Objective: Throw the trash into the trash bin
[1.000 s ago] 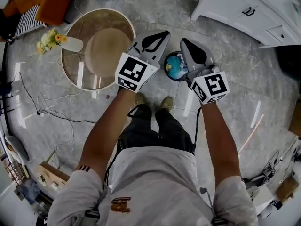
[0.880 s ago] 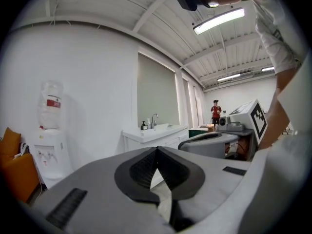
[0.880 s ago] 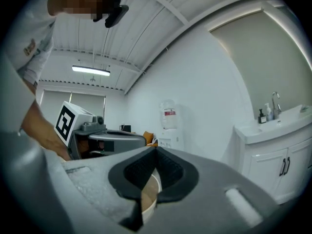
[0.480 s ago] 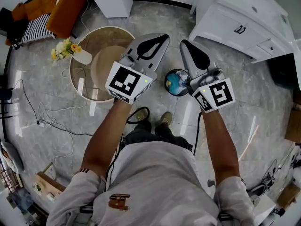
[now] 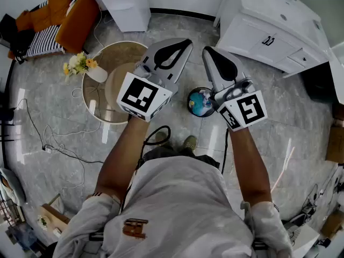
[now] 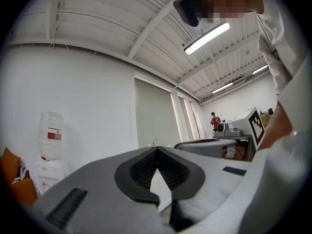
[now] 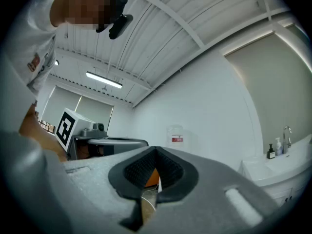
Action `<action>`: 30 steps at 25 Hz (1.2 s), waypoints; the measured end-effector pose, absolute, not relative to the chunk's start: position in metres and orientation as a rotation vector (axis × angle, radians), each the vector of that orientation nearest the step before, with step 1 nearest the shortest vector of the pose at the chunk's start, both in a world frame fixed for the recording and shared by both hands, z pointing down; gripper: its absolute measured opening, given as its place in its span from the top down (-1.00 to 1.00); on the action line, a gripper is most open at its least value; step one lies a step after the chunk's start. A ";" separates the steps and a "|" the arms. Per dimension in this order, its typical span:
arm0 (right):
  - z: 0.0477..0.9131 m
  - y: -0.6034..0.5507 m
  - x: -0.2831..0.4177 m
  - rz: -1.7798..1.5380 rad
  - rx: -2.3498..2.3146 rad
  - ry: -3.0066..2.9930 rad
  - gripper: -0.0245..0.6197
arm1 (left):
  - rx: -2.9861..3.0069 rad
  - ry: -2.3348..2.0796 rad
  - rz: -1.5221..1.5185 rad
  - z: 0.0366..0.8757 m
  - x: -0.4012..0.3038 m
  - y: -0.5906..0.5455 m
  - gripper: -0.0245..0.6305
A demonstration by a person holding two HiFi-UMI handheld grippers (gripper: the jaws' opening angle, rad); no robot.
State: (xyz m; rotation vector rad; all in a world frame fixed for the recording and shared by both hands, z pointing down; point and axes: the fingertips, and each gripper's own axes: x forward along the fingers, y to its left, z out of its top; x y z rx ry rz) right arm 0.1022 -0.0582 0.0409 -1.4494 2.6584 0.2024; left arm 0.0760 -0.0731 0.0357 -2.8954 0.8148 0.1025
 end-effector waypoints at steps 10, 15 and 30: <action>0.036 -0.057 0.101 0.202 -1.479 2.647 0.92 | -2.891 0.775 0.116 0.028 0.076 -0.066 0.93; 0.035 -0.058 0.102 0.205 -1.487 2.646 0.92 | -2.897 0.780 0.131 0.026 0.075 -0.068 0.93; 0.038 -0.056 0.096 0.210 -1.502 2.646 0.92 | -2.904 0.777 0.139 0.029 0.067 -0.065 0.93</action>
